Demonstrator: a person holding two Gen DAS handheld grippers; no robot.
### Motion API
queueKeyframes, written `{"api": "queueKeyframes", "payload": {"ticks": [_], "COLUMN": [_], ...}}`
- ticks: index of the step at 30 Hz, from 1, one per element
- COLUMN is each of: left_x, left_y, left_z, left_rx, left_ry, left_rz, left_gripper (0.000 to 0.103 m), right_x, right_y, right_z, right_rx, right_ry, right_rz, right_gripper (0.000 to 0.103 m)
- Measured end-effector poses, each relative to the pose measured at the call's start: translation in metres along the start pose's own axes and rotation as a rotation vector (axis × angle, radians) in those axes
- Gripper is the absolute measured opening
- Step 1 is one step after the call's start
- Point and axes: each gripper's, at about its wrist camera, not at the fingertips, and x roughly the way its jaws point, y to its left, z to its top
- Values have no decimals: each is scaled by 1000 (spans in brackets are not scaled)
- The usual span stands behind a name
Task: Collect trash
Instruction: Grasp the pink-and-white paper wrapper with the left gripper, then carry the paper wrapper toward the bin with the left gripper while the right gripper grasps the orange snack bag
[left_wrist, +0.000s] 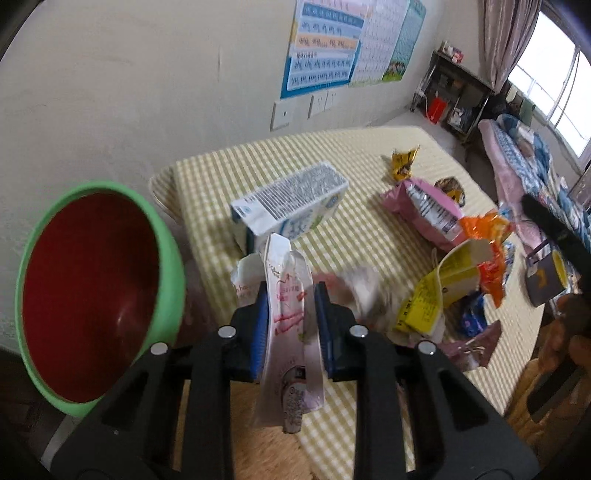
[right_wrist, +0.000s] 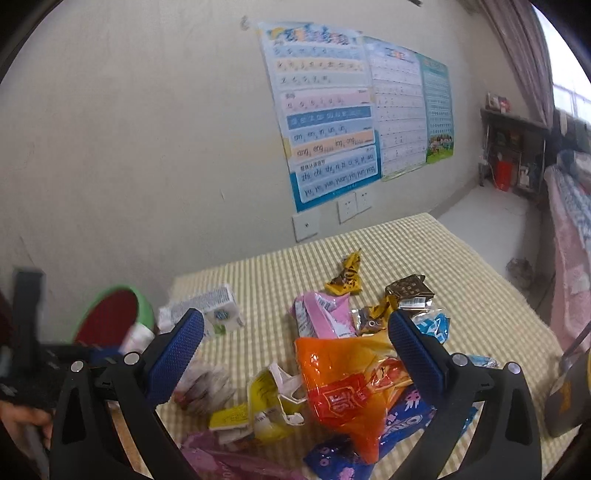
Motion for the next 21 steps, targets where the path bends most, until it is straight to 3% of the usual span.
{"api": "queueKeyframes", "payload": {"ticks": [3, 11, 13, 15, 18, 21], "left_x": [-15, -23, -28, -30, -28, -28], "left_y": [6, 14, 18, 26, 33, 35], "left_z": [0, -8, -7, -5, -8, -11], "left_rx": [12, 12, 1, -35, -70, -82], "left_ry": [-38, -54, -73, -80, -69, -66], "left_rz": [-7, -53, -57, -71, -92, -108], "left_gripper": [23, 23, 23, 23, 23, 23], "right_x": [23, 68, 58, 40, 15, 11], "right_y": [-2, -28, -30, -29, -22, -17], "right_z": [4, 6, 7, 6, 1, -9], "right_rx": [-5, 136, 168, 175, 134, 82], "right_ry": [90, 311, 305, 274, 241, 261], "right_rz": [-76, -37, -35, -48, -83, -127], "right_gripper": [94, 62, 63, 73, 79, 83]}}
